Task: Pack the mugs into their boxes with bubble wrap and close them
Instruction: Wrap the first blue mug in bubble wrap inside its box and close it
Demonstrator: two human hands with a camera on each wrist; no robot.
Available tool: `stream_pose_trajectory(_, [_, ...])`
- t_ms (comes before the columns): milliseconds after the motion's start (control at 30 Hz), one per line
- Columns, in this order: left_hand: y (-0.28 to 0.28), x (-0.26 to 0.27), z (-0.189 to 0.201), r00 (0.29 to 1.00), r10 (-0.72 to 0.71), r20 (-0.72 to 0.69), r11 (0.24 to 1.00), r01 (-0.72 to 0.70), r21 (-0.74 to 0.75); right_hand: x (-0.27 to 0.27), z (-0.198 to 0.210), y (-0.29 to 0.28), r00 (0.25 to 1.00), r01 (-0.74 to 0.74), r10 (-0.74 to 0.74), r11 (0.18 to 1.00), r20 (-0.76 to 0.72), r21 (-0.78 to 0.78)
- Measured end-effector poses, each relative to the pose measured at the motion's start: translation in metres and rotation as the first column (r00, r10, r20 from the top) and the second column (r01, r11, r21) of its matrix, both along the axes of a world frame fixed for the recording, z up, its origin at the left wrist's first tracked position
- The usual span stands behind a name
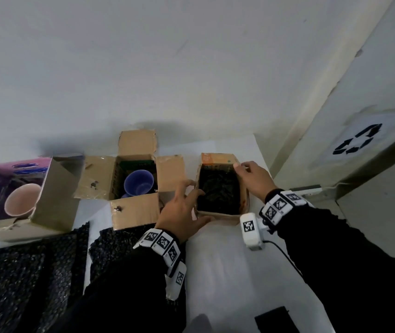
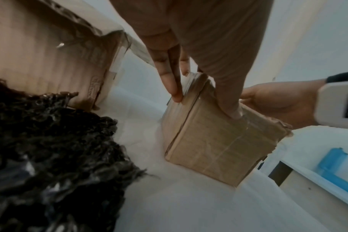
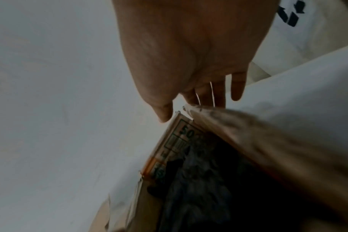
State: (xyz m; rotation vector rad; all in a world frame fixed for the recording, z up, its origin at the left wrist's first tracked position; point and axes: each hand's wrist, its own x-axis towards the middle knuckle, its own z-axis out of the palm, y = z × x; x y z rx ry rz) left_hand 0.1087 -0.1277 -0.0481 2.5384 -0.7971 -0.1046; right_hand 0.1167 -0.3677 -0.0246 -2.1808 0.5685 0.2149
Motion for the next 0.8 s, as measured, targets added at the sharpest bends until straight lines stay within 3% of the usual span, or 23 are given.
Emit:
stream_pose_trajectory(133, [0.008, 0.005, 0.001, 0.997, -0.027, -0.067, 0.993, 0.019, -0.116, 0.029, 0.006, 0.004, 1.0, 0.014, -0.011, 0.983, -0.017, 0.184])
stream_pose_trajectory(233, [0.01, 0.004, 0.0, 0.991, -0.064, -0.114, 0.973, 0.036, -0.227, 0.036, 0.016, 0.007, 0.992, 0.054, -0.093, 0.92, 0.083, 0.389])
stream_pose_trajectory(300, [0.011, 0.003, -0.001, 0.99, -0.066, -0.123, 0.963, 0.031, -0.267, 0.037, 0.022, 0.008, 0.974, 0.046, -0.134, 0.907, 0.182, 0.419])
stream_pose_trajectory(467, [0.009, -0.001, -0.001, 0.99, -0.055, -0.128, 0.966, 0.02, -0.259, 0.029, 0.044, 0.012, 0.912, -0.07, -0.07, 0.944, 0.404, 0.323])
stream_pose_trajectory(600, [0.012, 0.0, 0.001, 0.991, -0.068, -0.112, 0.974, 0.042, -0.22, 0.014, 0.063, 0.011, 0.79, -0.121, 0.009, 0.983, 0.613, 0.14])
stream_pose_trajectory(800, [0.012, -0.003, 0.002, 0.994, -0.072, -0.082, 0.975, 0.053, -0.217, -0.026, 0.074, 0.014, 0.678, -0.181, 0.183, 0.98, 0.712, -0.079])
